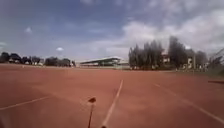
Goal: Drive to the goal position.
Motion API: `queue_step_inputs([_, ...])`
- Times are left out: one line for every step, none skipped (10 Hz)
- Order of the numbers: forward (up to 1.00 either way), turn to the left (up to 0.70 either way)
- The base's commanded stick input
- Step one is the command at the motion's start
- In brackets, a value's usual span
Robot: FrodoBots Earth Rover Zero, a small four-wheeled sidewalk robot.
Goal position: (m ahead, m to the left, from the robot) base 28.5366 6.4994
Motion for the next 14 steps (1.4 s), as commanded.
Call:
queue_step_inputs([0.70, 0.00])
queue_step_inputs([0.70, 0.00])
queue_step_inputs([0.70, 0.00])
queue_step_inputs([0.70, 0.00])
queue_step_inputs([0.70, 0.00])
queue_step_inputs([0.70, 0.00])
queue_step_inputs([0.70, 0.00])
queue_step_inputs([0.70, 0.00])
queue_step_inputs([0.70, 0.00])
queue_step_inputs([0.70, 0.00])
queue_step_inputs([0.70, 0.00])
queue_step_inputs([0.70, 0.00])
queue_step_inputs([0.70, -0.35])
queue_step_inputs([0.70, -0.35])
